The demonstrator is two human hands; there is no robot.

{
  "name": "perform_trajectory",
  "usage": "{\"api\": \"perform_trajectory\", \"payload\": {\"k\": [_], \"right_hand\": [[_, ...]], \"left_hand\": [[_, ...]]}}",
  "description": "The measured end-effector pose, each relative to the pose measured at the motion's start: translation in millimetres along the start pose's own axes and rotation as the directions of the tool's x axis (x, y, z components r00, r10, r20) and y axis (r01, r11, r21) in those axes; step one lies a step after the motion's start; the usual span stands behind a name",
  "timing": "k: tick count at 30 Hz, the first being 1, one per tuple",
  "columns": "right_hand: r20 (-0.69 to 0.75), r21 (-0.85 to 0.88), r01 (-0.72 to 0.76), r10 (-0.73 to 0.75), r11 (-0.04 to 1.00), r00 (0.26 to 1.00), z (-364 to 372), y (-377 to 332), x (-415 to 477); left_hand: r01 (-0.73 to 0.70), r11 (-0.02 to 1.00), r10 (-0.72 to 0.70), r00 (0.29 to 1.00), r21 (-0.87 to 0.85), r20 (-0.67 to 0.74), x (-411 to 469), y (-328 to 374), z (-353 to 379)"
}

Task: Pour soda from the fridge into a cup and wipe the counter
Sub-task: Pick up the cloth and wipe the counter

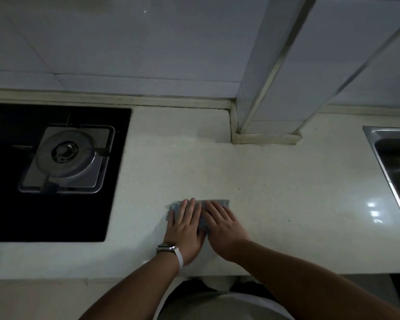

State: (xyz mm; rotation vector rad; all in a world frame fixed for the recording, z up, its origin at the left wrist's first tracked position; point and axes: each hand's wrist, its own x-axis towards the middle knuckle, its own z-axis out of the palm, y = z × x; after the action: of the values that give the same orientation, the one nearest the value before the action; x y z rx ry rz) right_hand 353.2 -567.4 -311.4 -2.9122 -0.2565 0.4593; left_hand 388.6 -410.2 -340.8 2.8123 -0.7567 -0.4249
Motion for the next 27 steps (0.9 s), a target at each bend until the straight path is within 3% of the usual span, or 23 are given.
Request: {"api": "perform_trajectory", "payload": {"k": [13,27], "right_hand": [[-0.012,0.043,-0.008,0.008,0.999,1.0,12.1,22.3,-47.6],[-0.066,0.042,-0.022,0.025,0.999,0.997,13.7,172.9,-138.5]], "left_hand": [[0.023,0.999,-0.023,1.0,0.025,0.014,-27.1,44.0,15.6],[-0.031,0.999,0.03,0.998,0.011,0.047,8.5,206.4,49.9]]}}
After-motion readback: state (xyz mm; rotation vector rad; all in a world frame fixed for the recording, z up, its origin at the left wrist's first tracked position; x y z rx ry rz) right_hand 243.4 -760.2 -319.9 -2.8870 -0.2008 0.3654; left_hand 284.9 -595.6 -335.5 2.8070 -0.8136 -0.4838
